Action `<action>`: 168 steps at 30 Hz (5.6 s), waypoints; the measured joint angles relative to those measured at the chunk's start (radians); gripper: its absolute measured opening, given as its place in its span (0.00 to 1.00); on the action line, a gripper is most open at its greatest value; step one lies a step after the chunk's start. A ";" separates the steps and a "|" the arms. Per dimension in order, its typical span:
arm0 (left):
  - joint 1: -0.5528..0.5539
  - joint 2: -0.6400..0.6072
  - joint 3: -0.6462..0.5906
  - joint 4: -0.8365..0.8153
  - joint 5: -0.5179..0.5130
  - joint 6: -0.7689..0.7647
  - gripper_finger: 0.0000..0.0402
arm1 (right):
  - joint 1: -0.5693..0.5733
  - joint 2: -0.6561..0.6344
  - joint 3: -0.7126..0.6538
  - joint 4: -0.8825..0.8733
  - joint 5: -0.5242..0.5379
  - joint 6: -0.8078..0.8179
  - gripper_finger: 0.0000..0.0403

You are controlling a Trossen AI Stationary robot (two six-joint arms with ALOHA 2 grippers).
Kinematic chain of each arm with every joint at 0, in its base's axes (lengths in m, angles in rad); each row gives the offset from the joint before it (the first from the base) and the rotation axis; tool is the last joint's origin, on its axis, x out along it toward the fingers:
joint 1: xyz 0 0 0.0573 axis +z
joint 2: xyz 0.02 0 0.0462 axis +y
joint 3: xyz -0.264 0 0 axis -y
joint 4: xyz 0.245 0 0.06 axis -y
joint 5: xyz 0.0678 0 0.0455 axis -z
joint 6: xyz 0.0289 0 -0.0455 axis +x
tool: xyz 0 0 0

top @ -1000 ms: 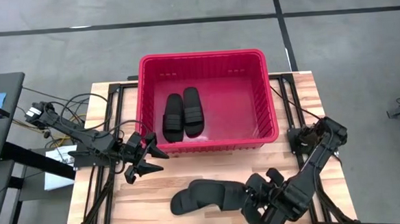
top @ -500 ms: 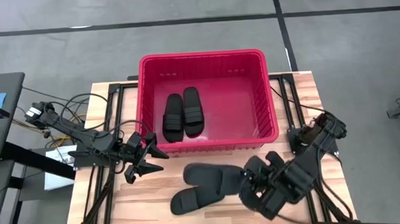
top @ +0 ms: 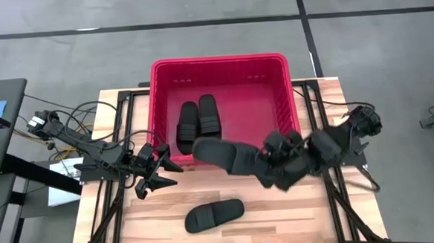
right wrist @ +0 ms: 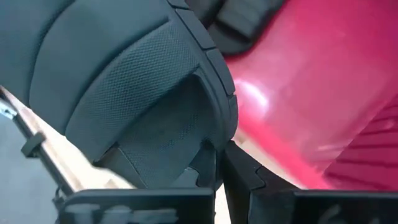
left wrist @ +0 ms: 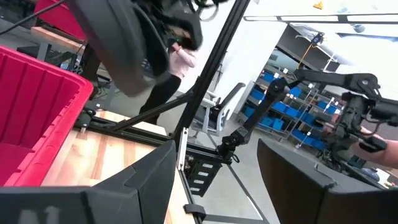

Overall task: Pick and place slides into bin
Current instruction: Put the right slide into the organizer bin

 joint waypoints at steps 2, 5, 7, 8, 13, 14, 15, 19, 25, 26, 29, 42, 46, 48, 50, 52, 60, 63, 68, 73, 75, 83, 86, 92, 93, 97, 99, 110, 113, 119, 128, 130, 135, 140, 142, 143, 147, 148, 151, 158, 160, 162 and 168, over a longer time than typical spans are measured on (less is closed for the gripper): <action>0.000 0.000 0.000 0.000 0.000 0.000 0.54 | -0.040 -0.019 0.000 0.000 0.000 -0.036 0.00; 0.000 0.000 0.000 0.000 0.000 0.000 0.54 | -0.106 -0.040 0.000 0.000 0.000 -0.096 0.00; 0.000 0.000 0.000 0.000 0.000 0.000 0.54 | -0.152 -0.054 -0.001 0.000 -0.001 -0.129 0.00; 0.000 0.000 0.000 0.000 0.000 0.000 0.54 | -0.175 -0.061 -0.001 0.000 -0.001 -0.146 0.00; 0.000 0.000 0.000 0.000 0.000 -0.008 0.54 | -0.301 -0.094 -0.001 0.000 -0.003 -0.197 0.00; 0.000 0.000 0.000 0.000 0.000 -0.011 0.54 | -0.325 -0.099 -0.001 0.000 -0.005 -0.202 0.00; 0.000 0.000 0.000 0.000 0.000 -0.012 0.54 | -0.351 -0.105 -0.001 0.000 -0.010 -0.206 0.00; 0.000 0.000 0.000 0.000 0.000 -0.012 0.54 | -0.448 -0.122 -0.001 0.000 -0.053 -0.211 0.00; 0.000 0.000 0.000 0.000 0.000 -0.012 0.54 | -0.569 -0.126 -0.001 0.000 -0.111 -0.226 0.00; 0.000 0.000 0.000 0.000 0.000 -0.012 0.54 | -0.591 -0.126 -0.001 0.000 -0.119 -0.226 0.00; 0.000 0.000 0.000 0.000 0.000 -0.012 0.54 | -0.652 -0.126 -0.012 0.001 -0.146 -0.225 0.00; 0.000 0.000 0.000 -0.001 0.001 -0.025 0.54 | -0.833 -0.220 -0.288 -0.001 -0.274 -0.185 0.00; 0.000 0.000 0.000 -0.003 0.001 -0.025 0.54 | -0.847 -0.263 -0.398 0.024 -0.310 -0.138 0.00; 0.000 0.000 0.000 -0.004 0.001 -0.025 0.54 | -0.847 -0.280 -0.444 0.045 -0.337 -0.116 0.00; 0.000 0.000 0.000 -0.006 0.001 -0.025 0.54 | -0.847 -0.296 -0.483 0.073 -0.353 -0.093 0.00; 0.000 0.000 0.000 -0.012 0.001 -0.024 0.54 | -0.842 -0.304 -0.511 0.088 -0.360 -0.059 0.00; 0.000 0.000 0.000 -0.040 0.001 -0.023 0.54 | -0.824 -0.283 -0.550 0.098 -0.433 0.078 0.00; 0.000 0.000 0.000 -0.051 0.000 -0.024 0.54 | -0.814 -0.269 -0.550 0.124 -0.446 0.090 0.00; 0.000 0.000 0.000 -0.056 0.001 -0.024 0.54 | -0.805 -0.245 -0.550 0.179 -0.449 0.107 0.00; 0.000 0.000 0.000 -0.064 0.002 -0.024 0.54 | -0.793 -0.203 -0.550 0.175 -0.450 0.117 0.00; 0.000 0.000 0.000 -0.067 0.013 -0.024 0.54 | -0.789 -0.182 -0.550 0.174 -0.453 0.116 0.00; 0.000 0.000 0.000 -0.072 0.029 -0.024 0.54 | -0.786 -0.112 -0.549 0.166 -0.446 0.086 0.00; 0.000 0.000 0.000 -0.077 0.029 -0.024 0.54 | -0.786 -0.096 -0.549 0.160 -0.438 0.070 0.00; 0.000 0.000 0.000 -0.088 0.030 -0.024 0.54 | -0.788 -0.087 -0.549 0.121 -0.410 0.078 0.00; 0.000 0.000 0.000 -0.092 0.030 -0.025 0.54 | -0.788 -0.086 -0.549 0.121 -0.399 0.090 0.00; 0.000 0.000 0.000 -0.092 0.030 -0.025 0.54 | -0.788 -0.095 -0.549 0.099 -0.378 0.106 0.00; 0.000 0.000 0.000 -0.092 0.030 -0.025 0.54 | -0.788 -0.094 -0.547 0.102 -0.378 0.105 0.00; 0.000 0.000 0.000 -0.109 0.030 -0.025 0.54 | -0.801 -0.094 -0.521 0.075 -0.415 0.097 0.00; 0.000 0.000 0.000 -0.110 0.031 -0.025 0.54 | -0.801 -0.094 -0.521 0.075 -0.422 0.098 0.00; 0.000 0.000 0.000 -0.110 0.031 -0.025 0.54 | -0.801 -0.094 -0.521 0.062 -0.424 0.116 0.00; 0.000 0.000 0.000 -0.110 0.031 -0.025 0.54 | -0.801 -0.094 -0.521 0.050 -0.428 0.119 0.00; 0.000 0.000 0.000 -0.111 0.031 -0.025 0.54 | -0.801 -0.094 -0.521 0.050 -0.429 0.119 0.01; 0.000 0.000 0.000 -0.114 0.031 -0.025 0.54 | -0.801 -0.094 -0.521 0.050 -0.429 0.120 0.06; 0.000 0.000 0.000 -0.114 0.031 -0.025 0.54 | -0.801 -0.094 -0.521 0.050 -0.435 0.119 0.10; 0.000 0.000 0.000 -0.114 0.031 -0.025 0.54 | -0.801 -0.094 -0.521 0.054 -0.435 0.118 0.11; 0.000 0.000 0.000 -0.114 0.031 -0.025 0.54 | -0.801 -0.094 -0.521 0.055 -0.435 0.118 0.11; 0.000 0.000 0.000 -0.114 0.030 -0.025 0.54 | -0.801 -0.094 -0.521 0.057 -0.436 0.116 0.11; 0.000 0.000 0.000 -0.114 0.030 -0.026 0.54 | -0.801 -0.094 -0.521 0.058 -0.437 0.116 0.11; 0.000 0.000 0.000 -0.114 0.030 -0.025 0.54 | -0.801 -0.094 -0.521 0.060 -0.451 0.108 0.11; 0.000 0.000 0.000 -0.114 0.030 -0.026 0.54 | -0.799 -0.094 -0.521 0.061 -0.474 0.086 0.11; 0.000 0.000 0.000 -0.114 0.030 -0.025 0.54 | -0.798 -0.094 -0.521 0.062 -0.480 0.082 0.11; 0.000 0.000 0.000 -0.114 0.030 -0.025 0.54 | -0.793 -0.094 -0.521 0.062 -0.480 0.082 0.11; 0.000 0.000 0.000 -0.114 0.030 -0.026 0.54 | -0.790 -0.094 -0.521 0.061 -0.481 0.081 0.15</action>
